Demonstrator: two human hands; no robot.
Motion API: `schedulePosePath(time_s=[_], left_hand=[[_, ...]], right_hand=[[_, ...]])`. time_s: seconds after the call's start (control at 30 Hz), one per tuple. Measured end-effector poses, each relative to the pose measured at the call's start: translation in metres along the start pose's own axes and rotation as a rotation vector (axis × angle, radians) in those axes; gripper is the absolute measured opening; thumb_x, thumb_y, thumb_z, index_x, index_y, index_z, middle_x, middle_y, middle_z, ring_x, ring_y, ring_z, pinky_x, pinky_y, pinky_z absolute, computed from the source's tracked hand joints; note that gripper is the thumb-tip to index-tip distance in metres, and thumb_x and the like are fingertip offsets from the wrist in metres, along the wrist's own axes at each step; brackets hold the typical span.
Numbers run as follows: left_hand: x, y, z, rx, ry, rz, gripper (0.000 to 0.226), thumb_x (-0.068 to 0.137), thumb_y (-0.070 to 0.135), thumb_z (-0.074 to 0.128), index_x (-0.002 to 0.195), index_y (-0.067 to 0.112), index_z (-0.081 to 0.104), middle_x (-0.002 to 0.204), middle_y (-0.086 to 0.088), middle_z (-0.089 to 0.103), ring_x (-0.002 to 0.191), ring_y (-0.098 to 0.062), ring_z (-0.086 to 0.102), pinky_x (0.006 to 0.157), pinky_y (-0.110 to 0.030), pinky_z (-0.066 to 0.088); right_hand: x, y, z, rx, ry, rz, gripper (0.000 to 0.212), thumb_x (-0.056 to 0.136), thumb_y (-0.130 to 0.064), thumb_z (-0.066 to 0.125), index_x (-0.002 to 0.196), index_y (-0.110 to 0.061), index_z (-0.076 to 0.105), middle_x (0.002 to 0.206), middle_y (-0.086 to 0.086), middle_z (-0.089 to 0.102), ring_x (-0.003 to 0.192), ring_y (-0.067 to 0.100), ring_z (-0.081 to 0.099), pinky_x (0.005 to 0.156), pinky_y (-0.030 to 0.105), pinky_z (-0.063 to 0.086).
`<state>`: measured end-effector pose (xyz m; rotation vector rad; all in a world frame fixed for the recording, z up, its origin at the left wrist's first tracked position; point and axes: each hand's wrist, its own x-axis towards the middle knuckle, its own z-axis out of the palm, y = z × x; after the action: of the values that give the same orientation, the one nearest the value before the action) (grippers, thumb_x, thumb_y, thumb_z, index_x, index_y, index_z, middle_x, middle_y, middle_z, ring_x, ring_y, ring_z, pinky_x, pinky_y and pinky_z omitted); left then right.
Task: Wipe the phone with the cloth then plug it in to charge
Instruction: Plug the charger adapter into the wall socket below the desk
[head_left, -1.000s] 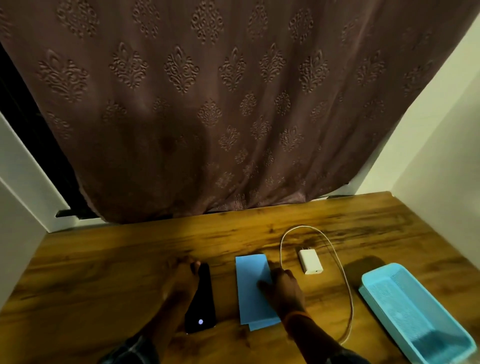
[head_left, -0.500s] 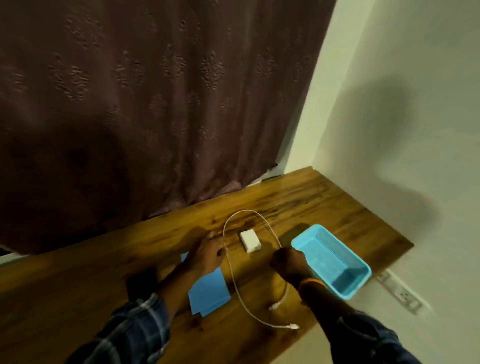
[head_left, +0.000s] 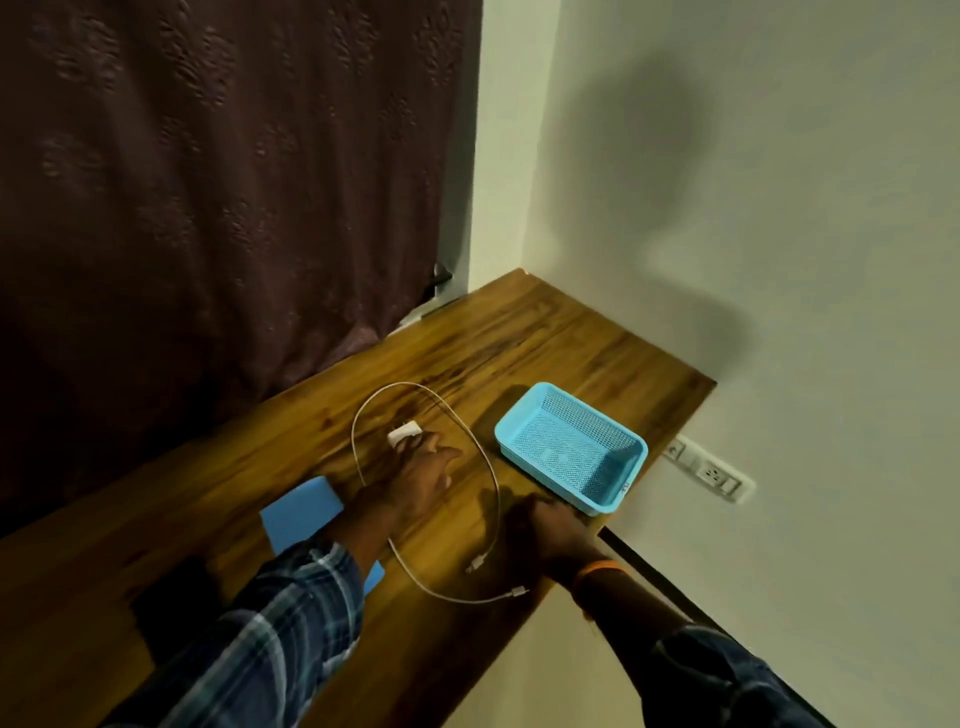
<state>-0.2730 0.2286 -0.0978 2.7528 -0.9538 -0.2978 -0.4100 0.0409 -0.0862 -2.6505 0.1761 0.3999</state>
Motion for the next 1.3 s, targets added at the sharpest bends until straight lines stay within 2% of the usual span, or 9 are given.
schedulePosePath(time_s=[0.1,0.27,0.47,0.53,0.63,0.73,0.9,1.17,1.3], left_hand=[[0.002,-0.012,0.003,0.206,0.010,0.048,0.060,0.096,0.028,0.052,0.153,0.028,0.032,0.163,-0.007,0.022,0.151,-0.026,0.015,0.124,-0.040,0.006],[0.007,-0.032,-0.004,0.341,-0.068,0.107,0.075,0.097,0.033,0.049,0.159,0.022,0.008,0.167,-0.004,0.011,0.154,-0.021,0.006,0.124,-0.042,0.002],[0.009,-0.049,-0.010,0.468,-0.148,0.051,0.088,0.088,0.042,0.049,0.159,0.022,0.002,0.168,-0.003,-0.002,0.154,-0.029,-0.005,0.120,-0.063,0.004],[0.007,-0.054,-0.010,0.416,-0.157,0.051,0.088,0.087,0.034,0.053,0.159,0.026,0.003,0.168,-0.001,-0.001,0.154,-0.029,0.005,0.120,-0.059,0.017],[0.010,-0.061,-0.013,0.408,-0.141,0.085,0.086,0.086,0.026,0.058,0.157,0.030,0.011,0.166,0.001,0.009,0.150,-0.026,0.017,0.116,-0.049,0.032],[0.017,-0.068,-0.017,0.527,-0.138,0.095,0.082,0.088,0.024,0.061,0.155,0.030,0.016,0.162,0.002,0.019,0.150,-0.025,0.016,0.116,-0.049,0.030],[0.006,-0.071,-0.028,0.562,-0.193,0.083,0.075,0.092,0.025,0.059,0.155,0.019,0.018,0.159,-0.003,0.027,0.145,-0.024,0.029,0.114,-0.042,0.034],[-0.002,-0.058,-0.170,0.239,0.074,0.011,0.079,0.087,0.063,0.049,0.152,0.025,0.025,0.153,0.001,0.032,0.131,-0.024,0.048,0.110,-0.041,0.040],[-0.012,-0.042,-0.273,0.015,0.338,0.016,0.066,0.089,0.047,0.059,0.147,0.027,0.038,0.135,0.002,0.041,0.118,-0.022,0.055,0.104,-0.035,0.045]], right_hand=[[-0.004,-0.004,0.008,-0.019,-0.029,-0.110,0.031,0.089,-0.041,0.065,0.116,-0.026,0.071,0.129,0.003,0.061,0.116,0.023,0.063,0.099,0.032,0.050],[0.003,-0.002,0.018,0.054,-0.078,-0.244,0.036,0.094,-0.027,0.066,0.130,-0.022,0.067,0.148,-0.003,0.052,0.135,0.014,0.049,0.107,0.005,0.025],[0.012,0.003,0.015,-0.066,-0.167,-0.369,0.041,0.095,-0.016,0.063,0.135,-0.007,0.062,0.145,0.010,0.053,0.135,0.013,0.050,0.119,0.013,0.022],[0.012,0.004,0.016,-0.031,-0.153,-0.309,0.042,0.098,-0.016,0.058,0.138,-0.008,0.058,0.139,0.006,0.055,0.123,0.004,0.057,0.120,0.021,0.027],[0.020,0.009,0.025,-0.181,-0.136,-0.397,0.043,0.100,-0.018,0.056,0.142,-0.012,0.055,0.154,0.005,0.044,0.138,0.016,0.047,0.118,0.022,0.030],[0.028,0.013,0.035,-0.217,-0.040,-0.334,0.044,0.102,-0.018,0.052,0.145,-0.011,0.051,0.151,0.012,0.049,0.138,0.026,0.049,0.116,0.035,0.038],[0.031,-0.004,0.014,-0.164,-0.041,-0.435,0.040,0.103,-0.025,0.047,0.143,-0.024,0.053,0.156,0.001,0.042,0.137,0.023,0.048,0.113,0.033,0.038],[0.035,-0.074,-0.111,-0.044,0.237,-0.423,0.031,0.102,-0.026,0.047,0.129,-0.023,0.061,0.127,0.004,0.060,0.108,0.025,0.063,0.094,0.042,0.051],[0.031,-0.125,-0.202,-0.106,0.474,-0.498,0.030,0.098,-0.023,0.050,0.125,-0.019,0.065,0.126,0.005,0.062,0.111,0.027,0.061,0.091,0.041,0.051]])
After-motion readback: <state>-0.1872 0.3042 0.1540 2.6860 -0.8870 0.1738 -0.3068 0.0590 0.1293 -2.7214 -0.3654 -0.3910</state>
